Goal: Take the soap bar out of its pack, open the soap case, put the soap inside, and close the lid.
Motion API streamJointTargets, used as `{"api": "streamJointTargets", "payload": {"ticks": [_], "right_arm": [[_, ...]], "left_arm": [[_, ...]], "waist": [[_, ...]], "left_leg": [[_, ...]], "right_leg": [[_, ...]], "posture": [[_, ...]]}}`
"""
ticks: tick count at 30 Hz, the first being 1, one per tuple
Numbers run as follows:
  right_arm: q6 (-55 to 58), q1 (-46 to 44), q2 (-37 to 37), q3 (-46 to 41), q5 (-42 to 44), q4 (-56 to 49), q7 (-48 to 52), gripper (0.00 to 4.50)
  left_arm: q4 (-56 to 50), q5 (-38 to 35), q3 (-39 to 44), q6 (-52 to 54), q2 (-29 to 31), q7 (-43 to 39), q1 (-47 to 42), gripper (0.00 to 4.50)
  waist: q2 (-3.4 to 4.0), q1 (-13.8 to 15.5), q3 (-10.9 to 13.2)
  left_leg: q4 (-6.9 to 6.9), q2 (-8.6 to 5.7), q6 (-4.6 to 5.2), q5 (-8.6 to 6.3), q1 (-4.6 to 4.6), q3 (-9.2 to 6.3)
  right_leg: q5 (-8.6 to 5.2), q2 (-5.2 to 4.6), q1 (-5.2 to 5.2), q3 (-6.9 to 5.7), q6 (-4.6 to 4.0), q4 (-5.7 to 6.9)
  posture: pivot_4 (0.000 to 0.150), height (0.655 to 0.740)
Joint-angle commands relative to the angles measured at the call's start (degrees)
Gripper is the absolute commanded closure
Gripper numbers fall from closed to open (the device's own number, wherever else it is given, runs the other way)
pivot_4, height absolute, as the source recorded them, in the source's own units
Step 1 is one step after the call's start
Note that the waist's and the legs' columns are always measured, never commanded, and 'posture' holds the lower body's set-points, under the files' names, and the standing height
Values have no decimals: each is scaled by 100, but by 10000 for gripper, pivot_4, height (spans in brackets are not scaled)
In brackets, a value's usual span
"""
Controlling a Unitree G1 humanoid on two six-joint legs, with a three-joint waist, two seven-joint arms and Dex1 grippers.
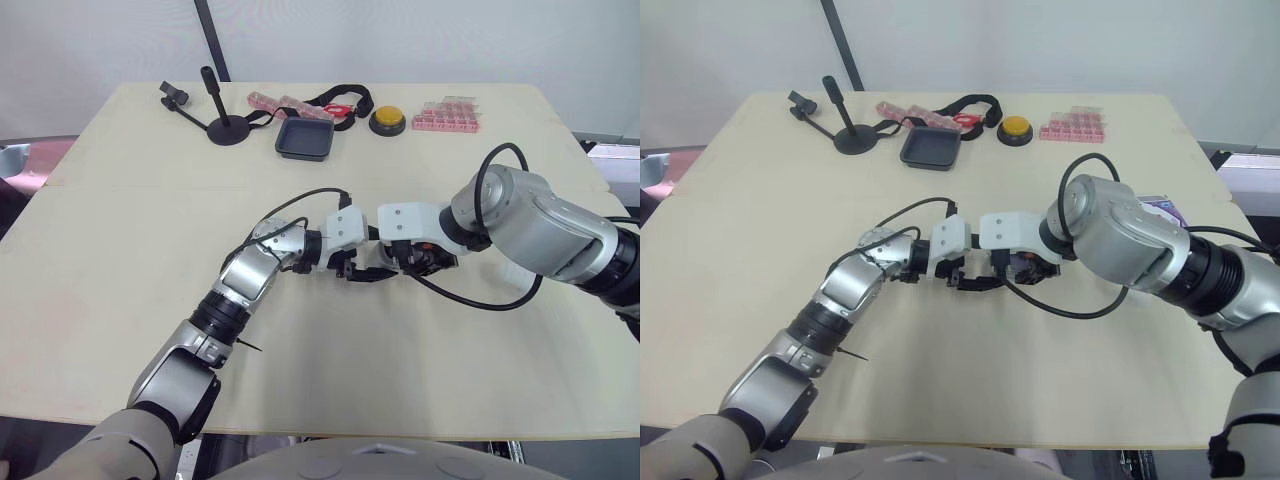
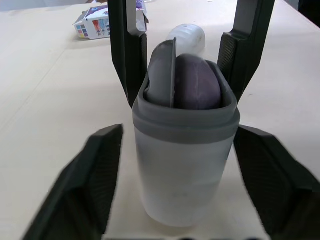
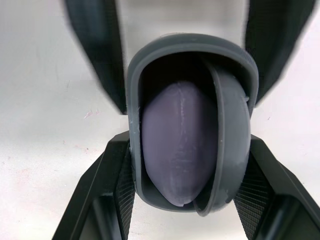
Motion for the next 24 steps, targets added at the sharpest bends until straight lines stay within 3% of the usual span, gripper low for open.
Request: {"api": "streamJointTargets", "payload": {"ticks": [1,2,22,24], "right_arm": [[-41,-40,-7,-232,-91,-80,31,23936],[-36,-39,-3,-236,-92,-83,34,23936],[153,89,65,-335,6,-221,55,23936],[252,118,70,-385,95,-273,91,14546]], "left_arm": [[-74,24,28,-110,-51,-2,-133,24341],[-70,31,28,-117,-58,-5,-131,26272],[-136,123,8,-196,-32,-62,-13,26333],[-144,119,8,-198,-23,-65,3,26333]], "waist": [[0,-3,0],[0,-4,0],[0,-5,0],[0,-7,0]], "left_leg": [[0,0,0,0,0,0],[0,0,0,0,1,0],[1,-1,0,0,-2,1],[1,0,0,0,-1,1]], "right_leg": [[0,0,0,0,0,0],[0,0,0,0,0,1],[0,1,2,5,0,1],[0,1,1,4,0,2]], "posture": [[1500,7400],[1500,7400],[1500,7400],[1500,7400]]}}
